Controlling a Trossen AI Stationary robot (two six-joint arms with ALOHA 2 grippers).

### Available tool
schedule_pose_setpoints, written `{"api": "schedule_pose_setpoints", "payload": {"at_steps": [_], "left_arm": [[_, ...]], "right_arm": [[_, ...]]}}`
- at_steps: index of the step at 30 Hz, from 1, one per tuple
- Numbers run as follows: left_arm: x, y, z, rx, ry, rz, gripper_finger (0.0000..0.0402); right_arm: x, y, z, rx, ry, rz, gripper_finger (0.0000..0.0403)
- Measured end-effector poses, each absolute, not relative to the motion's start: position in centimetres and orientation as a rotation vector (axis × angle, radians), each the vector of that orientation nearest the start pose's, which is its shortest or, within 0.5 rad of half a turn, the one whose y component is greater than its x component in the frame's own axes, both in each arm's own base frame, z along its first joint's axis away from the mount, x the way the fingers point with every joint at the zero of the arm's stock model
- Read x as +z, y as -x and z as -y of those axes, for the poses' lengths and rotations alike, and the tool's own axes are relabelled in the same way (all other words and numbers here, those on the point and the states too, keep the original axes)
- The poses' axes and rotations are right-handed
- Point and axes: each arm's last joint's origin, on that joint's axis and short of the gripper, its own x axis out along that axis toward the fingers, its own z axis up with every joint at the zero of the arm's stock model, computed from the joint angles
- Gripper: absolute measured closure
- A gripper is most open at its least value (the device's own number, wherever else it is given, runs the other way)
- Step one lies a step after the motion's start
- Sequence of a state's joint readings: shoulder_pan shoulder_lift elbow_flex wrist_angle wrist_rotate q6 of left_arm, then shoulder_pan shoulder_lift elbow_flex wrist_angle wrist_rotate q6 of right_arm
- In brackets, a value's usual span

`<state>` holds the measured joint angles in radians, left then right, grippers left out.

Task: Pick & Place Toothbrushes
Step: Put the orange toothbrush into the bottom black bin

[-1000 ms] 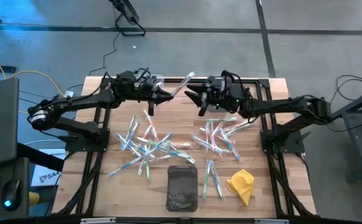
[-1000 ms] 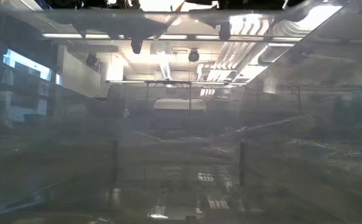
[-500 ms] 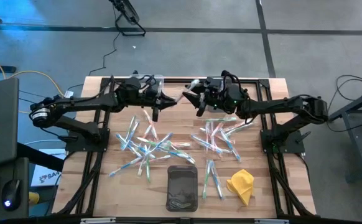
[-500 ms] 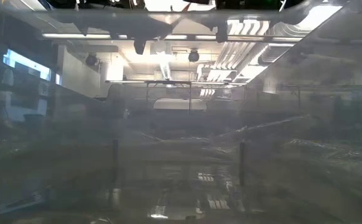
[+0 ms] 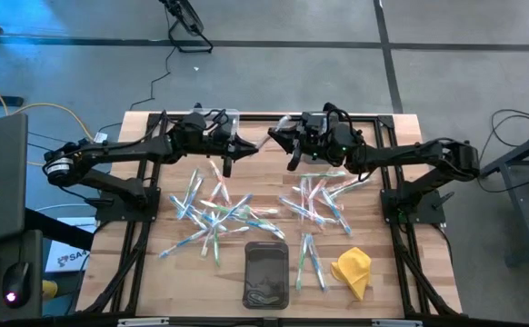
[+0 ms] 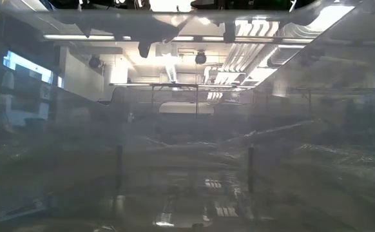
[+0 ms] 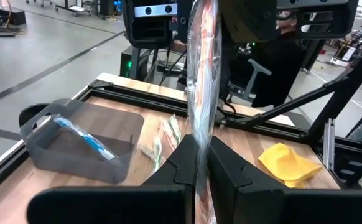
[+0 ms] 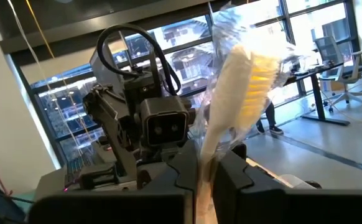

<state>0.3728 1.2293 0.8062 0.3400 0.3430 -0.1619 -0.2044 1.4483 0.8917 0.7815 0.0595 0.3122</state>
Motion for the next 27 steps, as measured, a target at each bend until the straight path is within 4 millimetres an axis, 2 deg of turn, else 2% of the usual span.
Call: {"api": "schedule_pose_setpoints", "payload": {"at_steps": [7, 27], "left_arm": [[29.83, -25.90, -9.06, 0.030, 0.192, -0.078, 0.0383], [30.00, -25.80, -9.11, 0.056, 0.188, -0.068, 0.0231]], "right_arm": [[30.85, -31.48, 6.62, -0.213, -0.292, 0.261, 0.0390], [30.51, -31.54, 6.62, -0.194, -0.351, 0.227, 0.0390]]}}
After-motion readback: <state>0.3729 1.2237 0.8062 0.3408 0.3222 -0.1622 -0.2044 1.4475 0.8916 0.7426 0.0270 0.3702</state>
